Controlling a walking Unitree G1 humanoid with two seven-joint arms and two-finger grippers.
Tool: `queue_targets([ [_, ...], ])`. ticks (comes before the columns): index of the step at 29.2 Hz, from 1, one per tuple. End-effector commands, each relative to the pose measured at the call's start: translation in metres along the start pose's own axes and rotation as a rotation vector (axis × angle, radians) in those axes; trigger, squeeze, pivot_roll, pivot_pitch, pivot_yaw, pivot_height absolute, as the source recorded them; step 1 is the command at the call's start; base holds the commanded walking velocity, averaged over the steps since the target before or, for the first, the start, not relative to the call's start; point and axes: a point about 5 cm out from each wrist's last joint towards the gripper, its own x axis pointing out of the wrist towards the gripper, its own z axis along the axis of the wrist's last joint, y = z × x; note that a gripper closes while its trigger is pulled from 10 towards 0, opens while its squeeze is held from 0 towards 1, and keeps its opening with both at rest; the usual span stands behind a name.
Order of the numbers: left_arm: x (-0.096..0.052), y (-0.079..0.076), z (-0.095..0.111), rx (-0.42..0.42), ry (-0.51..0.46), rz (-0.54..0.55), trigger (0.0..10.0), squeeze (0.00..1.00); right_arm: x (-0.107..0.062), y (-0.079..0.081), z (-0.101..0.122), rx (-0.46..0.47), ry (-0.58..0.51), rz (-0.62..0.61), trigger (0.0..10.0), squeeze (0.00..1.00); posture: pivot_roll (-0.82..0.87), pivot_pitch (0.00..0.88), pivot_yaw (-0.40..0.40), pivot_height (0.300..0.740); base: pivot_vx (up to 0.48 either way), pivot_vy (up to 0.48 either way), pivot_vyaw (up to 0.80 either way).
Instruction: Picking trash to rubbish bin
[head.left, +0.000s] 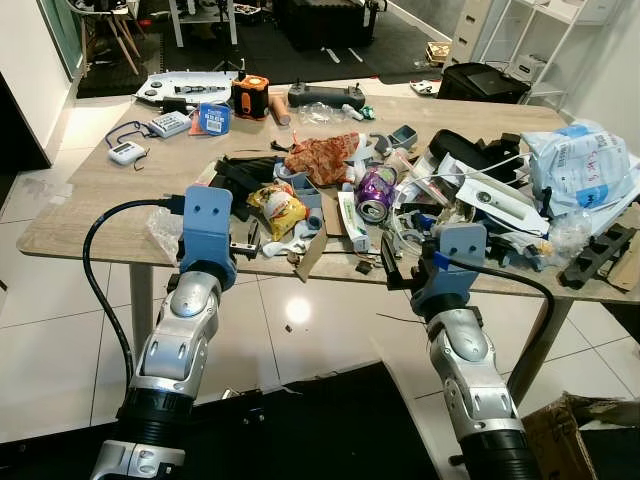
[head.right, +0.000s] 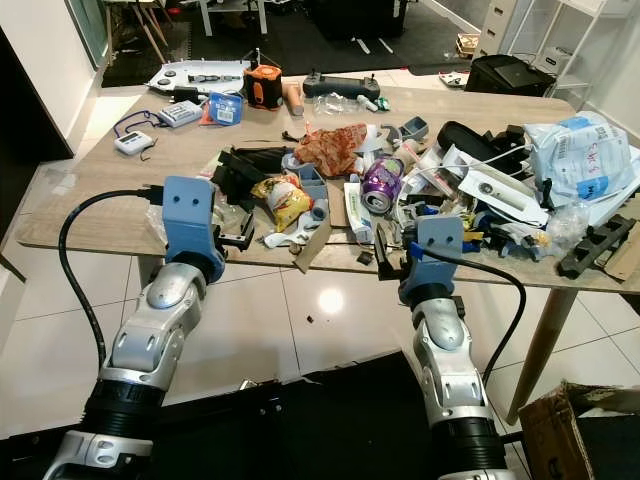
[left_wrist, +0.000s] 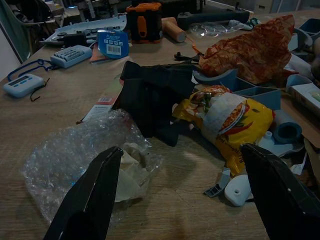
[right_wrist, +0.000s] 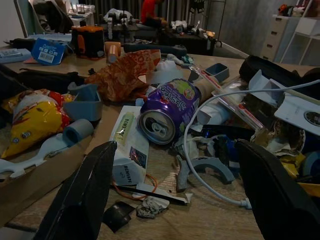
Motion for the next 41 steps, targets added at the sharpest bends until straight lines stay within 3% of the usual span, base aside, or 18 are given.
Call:
queue_targets([
  [1, -0.0018, -0.0015, -0.0005, -0.028, 0.004, -0.002, 10.0, 0.00, -0.0013, -0.0008, 0.0007, 0.005, 0.001, -0.010, 10.0, 0.00, 0.02, 0.108, 0.012, 0.740, 0.352, 0.000, 0.00],
  [22, -0.0022, -0.0027, 0.0025, -0.038, -0.008, -0.010, 10.0, 0.00, 0.0002, -0.0008, 0.0029, -0.001, 0.000, -0.002, 10.0, 0.00, 0.02, 0.116, 0.011, 0.740, 0.399, 0.000, 0.00],
  [41, -0.0061, -0.0065, 0.0019, -0.020, -0.018, -0.047, 10.0, 0.00, -0.0006, 0.0015, 0.0014, 0.008, 0.009, 0.003, 10.0, 0.00, 0.02, 0.109, 0.014, 0.740, 0.000, 0.000, 0.00],
])
